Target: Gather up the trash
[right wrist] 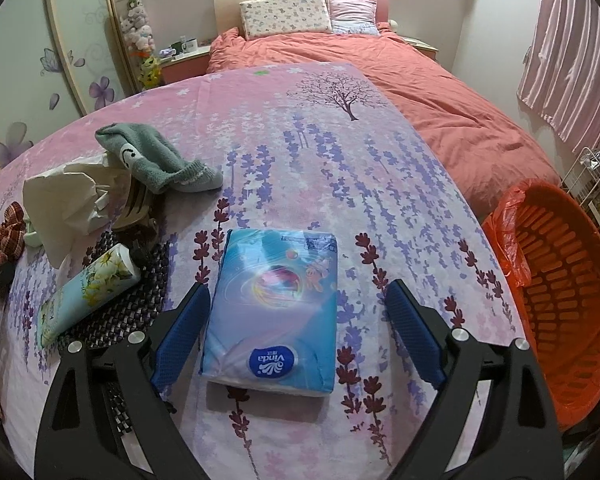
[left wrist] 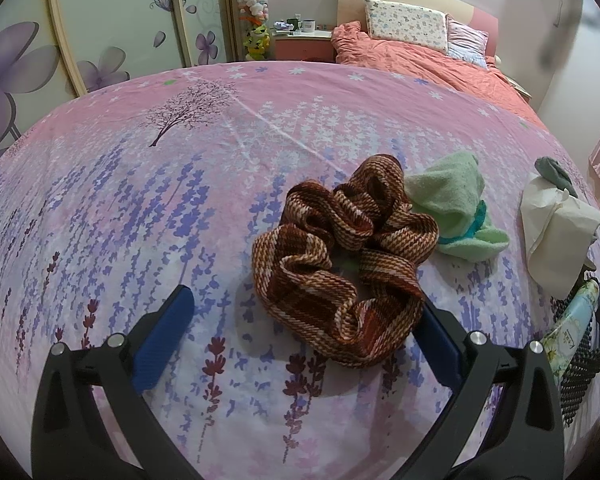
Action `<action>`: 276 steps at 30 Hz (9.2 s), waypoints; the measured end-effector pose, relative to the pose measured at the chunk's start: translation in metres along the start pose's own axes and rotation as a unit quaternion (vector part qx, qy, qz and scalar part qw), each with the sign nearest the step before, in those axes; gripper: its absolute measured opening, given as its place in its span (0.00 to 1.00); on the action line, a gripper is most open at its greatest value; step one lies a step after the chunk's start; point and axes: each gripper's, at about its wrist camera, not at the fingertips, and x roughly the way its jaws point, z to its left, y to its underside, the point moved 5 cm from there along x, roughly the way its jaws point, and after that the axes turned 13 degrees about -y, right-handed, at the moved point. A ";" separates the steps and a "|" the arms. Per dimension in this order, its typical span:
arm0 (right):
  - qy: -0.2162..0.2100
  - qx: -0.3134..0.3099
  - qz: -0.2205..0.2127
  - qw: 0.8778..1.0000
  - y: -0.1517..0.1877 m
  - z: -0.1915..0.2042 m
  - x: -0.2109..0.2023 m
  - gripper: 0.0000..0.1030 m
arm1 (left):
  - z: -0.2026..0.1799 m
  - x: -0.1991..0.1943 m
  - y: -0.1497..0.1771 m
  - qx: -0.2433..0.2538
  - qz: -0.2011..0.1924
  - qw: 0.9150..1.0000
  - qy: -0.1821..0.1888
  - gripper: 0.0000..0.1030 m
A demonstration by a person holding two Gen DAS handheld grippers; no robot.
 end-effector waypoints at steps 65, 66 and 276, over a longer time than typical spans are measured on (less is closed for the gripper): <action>-0.067 -0.019 -0.046 0.997 0.007 0.008 -0.035 0.50 | -0.021 -0.029 -0.022 0.056 -0.083 0.993 0.057 0.46; -0.068 -0.017 -0.050 0.996 0.007 0.008 -0.038 0.50 | -0.021 -0.034 -0.021 0.056 -0.087 0.993 0.057 0.46; -0.118 -0.048 -0.007 0.992 0.006 0.079 -0.002 0.28 | -0.044 -0.031 0.003 0.060 -0.052 0.995 0.060 0.23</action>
